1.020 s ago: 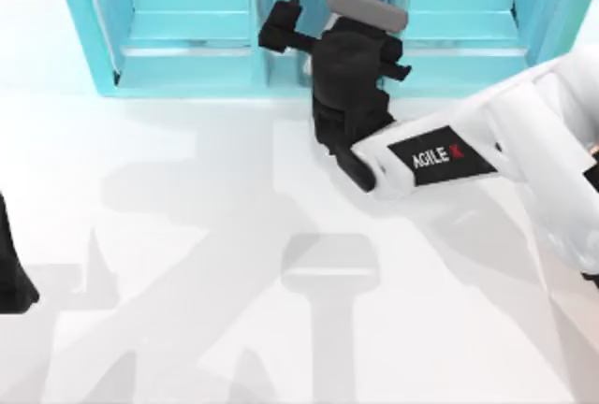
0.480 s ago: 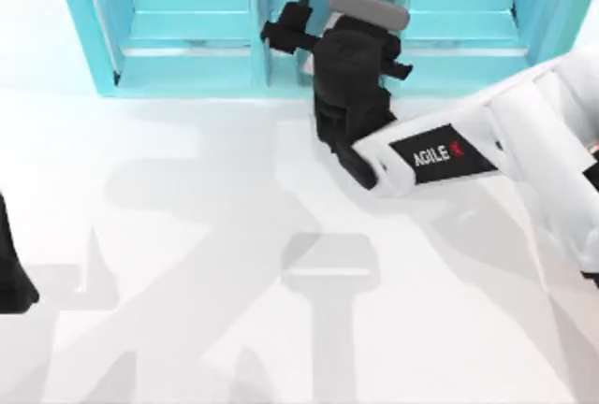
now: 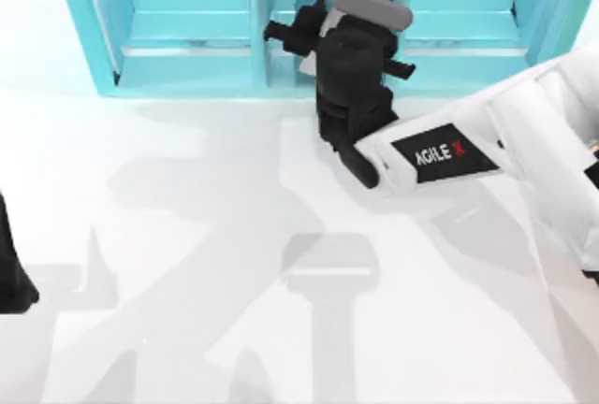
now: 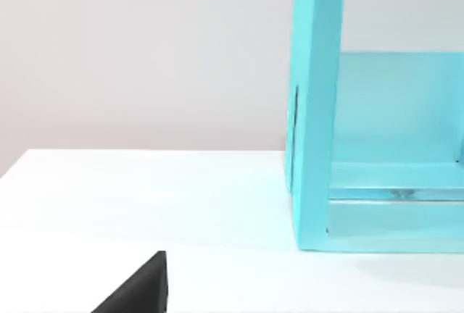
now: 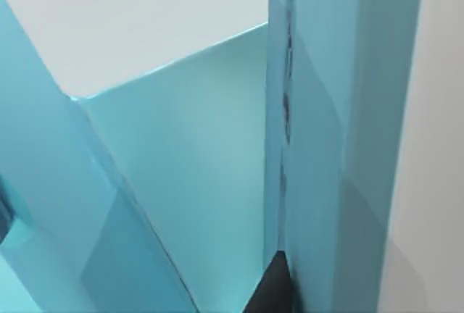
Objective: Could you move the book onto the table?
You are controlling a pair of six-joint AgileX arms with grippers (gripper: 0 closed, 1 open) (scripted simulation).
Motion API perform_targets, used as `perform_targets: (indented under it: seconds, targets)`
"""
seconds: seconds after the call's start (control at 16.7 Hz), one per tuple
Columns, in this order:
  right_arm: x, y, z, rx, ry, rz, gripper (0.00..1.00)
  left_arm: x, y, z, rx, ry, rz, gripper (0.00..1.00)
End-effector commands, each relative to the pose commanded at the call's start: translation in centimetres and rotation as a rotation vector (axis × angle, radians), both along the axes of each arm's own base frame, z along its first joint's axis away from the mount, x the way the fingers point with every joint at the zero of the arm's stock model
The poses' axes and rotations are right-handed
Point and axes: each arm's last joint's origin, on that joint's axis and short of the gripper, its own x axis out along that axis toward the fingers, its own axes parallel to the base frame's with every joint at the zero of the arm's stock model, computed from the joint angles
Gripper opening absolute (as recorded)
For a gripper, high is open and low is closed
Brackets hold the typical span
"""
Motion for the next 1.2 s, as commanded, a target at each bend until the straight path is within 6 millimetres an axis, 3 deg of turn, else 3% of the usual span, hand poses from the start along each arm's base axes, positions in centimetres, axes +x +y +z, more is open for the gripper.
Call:
perform_targets:
  seconds: [0.6,0.72,0.96,1.2]
  targets:
    - [-0.2,0.3,0.1,0.002,-0.001,0.007,0.0,0.0,0.0,0.0,0.0,0.0,0.0,1.0]
    - [-1.0,0.9,1.2,0.005,-0.002,0.014,0.0,0.0,0.0,0.0,0.0,0.0,0.0,1.0]
    - [-4.9,2.8,6.8,0.012,-0.005,0.028,0.0,0.0,0.0,0.0,0.0,0.0,0.0,1.0]
    - [-11.5,2.8,14.9,0.026,-0.02,0.024,0.0,0.0,0.0,0.0,0.0,0.0,0.0,1.0]
